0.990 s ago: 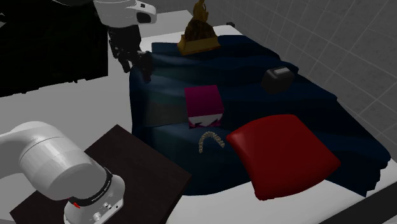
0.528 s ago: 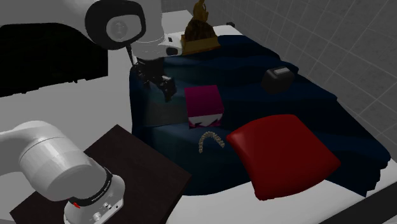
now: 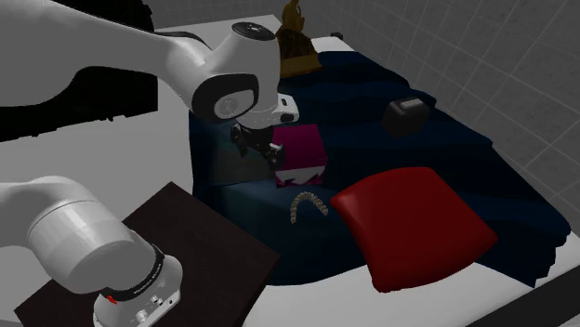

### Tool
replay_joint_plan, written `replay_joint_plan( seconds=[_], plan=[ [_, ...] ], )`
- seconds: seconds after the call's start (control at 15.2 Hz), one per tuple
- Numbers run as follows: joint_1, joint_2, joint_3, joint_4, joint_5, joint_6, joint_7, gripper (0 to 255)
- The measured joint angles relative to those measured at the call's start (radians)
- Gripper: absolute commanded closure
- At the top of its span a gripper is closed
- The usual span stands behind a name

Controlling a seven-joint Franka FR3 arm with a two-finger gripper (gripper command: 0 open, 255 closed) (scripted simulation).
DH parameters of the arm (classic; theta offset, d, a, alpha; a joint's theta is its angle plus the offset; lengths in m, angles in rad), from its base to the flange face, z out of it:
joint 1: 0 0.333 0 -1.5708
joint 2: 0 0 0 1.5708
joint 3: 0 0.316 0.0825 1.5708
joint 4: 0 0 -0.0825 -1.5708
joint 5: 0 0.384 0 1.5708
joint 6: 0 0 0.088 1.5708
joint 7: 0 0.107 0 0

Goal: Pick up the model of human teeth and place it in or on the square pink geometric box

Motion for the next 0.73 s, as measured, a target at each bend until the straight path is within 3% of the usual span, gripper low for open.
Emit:
replay_joint_plan(
  seconds=[0.4,0.73],
  plan=[
    [0.034,0.234,-0.117,0.021,0.09,0.202,-0.184,0],
    [0.07,0.485,-0.184,0.096,0.299,0.33,-0.423,0]
  ],
)
